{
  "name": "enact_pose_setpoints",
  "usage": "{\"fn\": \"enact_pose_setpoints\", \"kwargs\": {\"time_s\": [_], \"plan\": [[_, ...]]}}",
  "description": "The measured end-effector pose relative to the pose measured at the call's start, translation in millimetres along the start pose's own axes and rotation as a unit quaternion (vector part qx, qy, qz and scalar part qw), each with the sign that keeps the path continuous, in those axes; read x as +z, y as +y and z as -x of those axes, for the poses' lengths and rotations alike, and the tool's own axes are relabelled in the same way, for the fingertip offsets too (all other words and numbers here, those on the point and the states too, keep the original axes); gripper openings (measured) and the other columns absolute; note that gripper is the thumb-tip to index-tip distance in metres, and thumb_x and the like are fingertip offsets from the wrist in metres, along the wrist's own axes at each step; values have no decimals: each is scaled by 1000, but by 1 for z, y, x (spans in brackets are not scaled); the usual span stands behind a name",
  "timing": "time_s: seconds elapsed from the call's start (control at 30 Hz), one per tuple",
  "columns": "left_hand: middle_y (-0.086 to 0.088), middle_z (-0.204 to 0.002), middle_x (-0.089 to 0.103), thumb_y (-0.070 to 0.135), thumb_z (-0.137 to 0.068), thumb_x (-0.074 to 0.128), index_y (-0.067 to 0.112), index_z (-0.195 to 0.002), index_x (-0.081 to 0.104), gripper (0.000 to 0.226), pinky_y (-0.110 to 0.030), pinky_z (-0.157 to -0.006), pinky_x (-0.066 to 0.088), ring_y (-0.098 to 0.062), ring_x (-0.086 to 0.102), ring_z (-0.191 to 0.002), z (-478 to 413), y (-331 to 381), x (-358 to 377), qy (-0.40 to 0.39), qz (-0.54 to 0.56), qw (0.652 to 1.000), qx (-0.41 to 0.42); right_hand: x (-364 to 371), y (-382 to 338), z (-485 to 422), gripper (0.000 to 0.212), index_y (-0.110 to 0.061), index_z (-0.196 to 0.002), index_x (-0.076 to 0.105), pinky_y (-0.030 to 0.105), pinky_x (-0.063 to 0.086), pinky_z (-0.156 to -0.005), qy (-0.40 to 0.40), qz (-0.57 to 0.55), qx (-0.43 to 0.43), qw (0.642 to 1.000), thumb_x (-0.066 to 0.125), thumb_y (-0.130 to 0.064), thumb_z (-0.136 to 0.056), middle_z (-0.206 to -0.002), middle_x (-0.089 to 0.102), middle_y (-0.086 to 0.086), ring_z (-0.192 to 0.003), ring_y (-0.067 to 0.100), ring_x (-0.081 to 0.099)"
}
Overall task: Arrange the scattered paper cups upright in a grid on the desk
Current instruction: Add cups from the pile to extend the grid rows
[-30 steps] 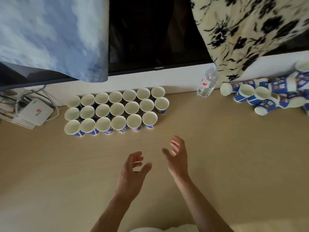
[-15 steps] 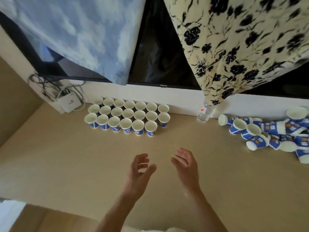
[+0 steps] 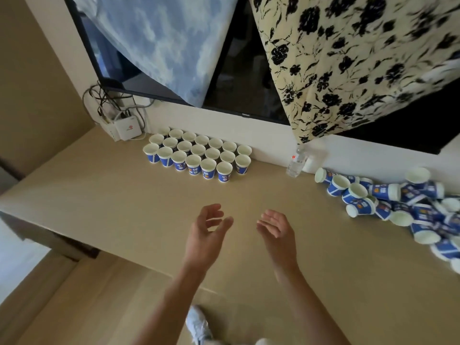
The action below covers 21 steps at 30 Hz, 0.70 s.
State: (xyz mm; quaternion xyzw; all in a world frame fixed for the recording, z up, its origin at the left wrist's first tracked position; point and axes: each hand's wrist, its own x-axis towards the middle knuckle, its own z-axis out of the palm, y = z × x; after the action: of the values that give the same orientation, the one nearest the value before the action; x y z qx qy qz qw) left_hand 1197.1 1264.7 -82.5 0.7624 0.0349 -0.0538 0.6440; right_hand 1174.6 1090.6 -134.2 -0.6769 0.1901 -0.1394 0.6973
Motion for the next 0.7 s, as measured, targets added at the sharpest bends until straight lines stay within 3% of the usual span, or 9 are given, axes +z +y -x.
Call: {"fn": "enact_pose_setpoints", "kwargs": {"time_s": [0.1, 0.2, 0.4, 0.5, 0.6, 0.7], "plan": [[4, -109, 69, 26, -88, 74, 24, -117, 62, 31, -27, -79, 52, -10, 67, -96, 32, 5, 19, -7, 30, 999, -14, -31, -3, 21, 36, -5, -120, 58, 14, 52, -82, -5, 11, 0, 1000, 71, 4, -87, -116, 67, 14, -99, 7, 69], [3, -106, 69, 38, -78, 72, 24, -114, 63, 40, -24, -76, 51, -9, 67, -90, 61, 8, 39, -13, 45, 999, -4, -58, -1, 37, 37, -4, -122, 59, 15, 53, -83, 15, 7, 2, 1000, 71, 2, -88, -118, 68, 14, -103, 10, 69], [0, -106, 70, 35, -82, 76, 23, -112, 63, 34, -20, -73, 50, -3, 66, -84, 91, 5, 92, -45, 30, 999, 1, -107, 1, 47, 38, -8, -121, 59, 13, 52, -78, 26, -6, 16, 1000, 71, 2, -87, -116, 68, 11, -101, 5, 68], [3, -104, 70, 50, -70, 70, 27, -109, 63, 45, -23, -74, 51, 1, 67, -82, 96, 8, 133, -69, 15, 997, 4, -146, 0, 37, 36, -10, -119, 60, 12, 52, -79, 51, -18, 21, 998, 72, 2, -87, -116, 68, 10, -102, 7, 67], [1, -104, 69, 42, -75, 72, 24, -110, 64, 41, -20, -71, 49, 1, 65, -80, 93, 13, 181, -88, 15, 996, 4, -190, 1, 22, 35, -12, -117, 61, 11, 51, -78, 74, -21, 30, 997, 73, 1, -86, -117, 68, 11, -103, 10, 67], [-3, -107, 68, 20, -88, 75, 15, -115, 63, 29, -19, -71, 47, -8, 63, -85, 90, 20, 240, -111, 17, 994, -7, -248, 7, 2, 34, -14, -116, 62, 10, 51, -75, 93, -17, 46, 994, 74, -3, -86, -117, 68, 10, -101, 11, 67]]}}
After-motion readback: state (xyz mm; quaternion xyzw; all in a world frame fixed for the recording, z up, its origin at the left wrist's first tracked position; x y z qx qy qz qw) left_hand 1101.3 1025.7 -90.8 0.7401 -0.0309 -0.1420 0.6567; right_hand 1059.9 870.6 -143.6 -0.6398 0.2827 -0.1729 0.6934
